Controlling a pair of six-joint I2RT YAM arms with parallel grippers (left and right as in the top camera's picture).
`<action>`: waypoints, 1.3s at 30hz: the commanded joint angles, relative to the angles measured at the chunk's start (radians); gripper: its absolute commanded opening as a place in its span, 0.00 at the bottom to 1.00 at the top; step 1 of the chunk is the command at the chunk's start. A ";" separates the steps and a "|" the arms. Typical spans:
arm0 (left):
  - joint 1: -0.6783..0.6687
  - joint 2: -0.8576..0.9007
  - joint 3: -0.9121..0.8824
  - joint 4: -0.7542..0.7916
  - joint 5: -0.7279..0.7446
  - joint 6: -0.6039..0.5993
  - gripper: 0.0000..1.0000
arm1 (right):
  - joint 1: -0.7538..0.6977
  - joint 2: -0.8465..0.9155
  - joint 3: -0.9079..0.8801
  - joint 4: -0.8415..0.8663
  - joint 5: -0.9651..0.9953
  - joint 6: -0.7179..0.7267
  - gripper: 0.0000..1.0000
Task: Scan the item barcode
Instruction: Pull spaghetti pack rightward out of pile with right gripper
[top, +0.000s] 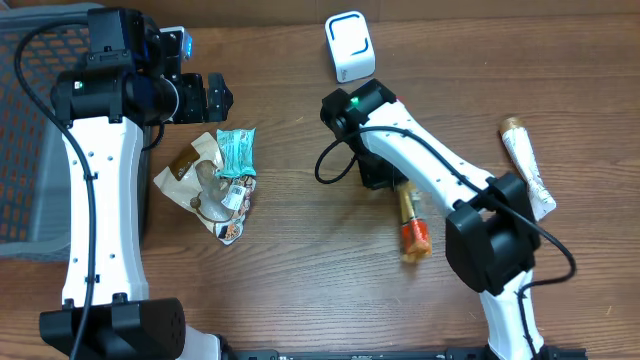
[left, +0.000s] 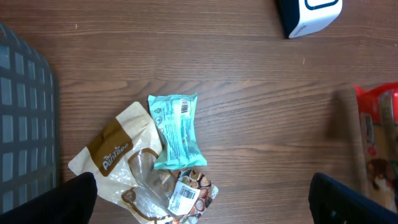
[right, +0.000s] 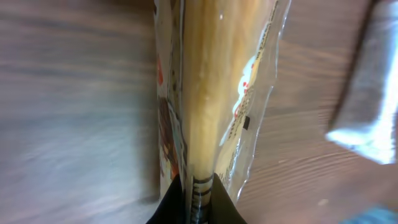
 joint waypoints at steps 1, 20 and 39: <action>-0.002 -0.001 0.015 0.004 -0.002 -0.006 1.00 | 0.001 0.099 0.032 0.013 0.148 -0.008 0.04; -0.002 -0.001 0.015 0.004 -0.002 -0.006 1.00 | 0.209 0.169 0.107 0.184 -0.467 -0.315 0.47; 0.000 -0.001 0.015 0.004 -0.002 -0.006 1.00 | -0.320 0.107 0.357 -0.081 -0.890 -0.653 0.81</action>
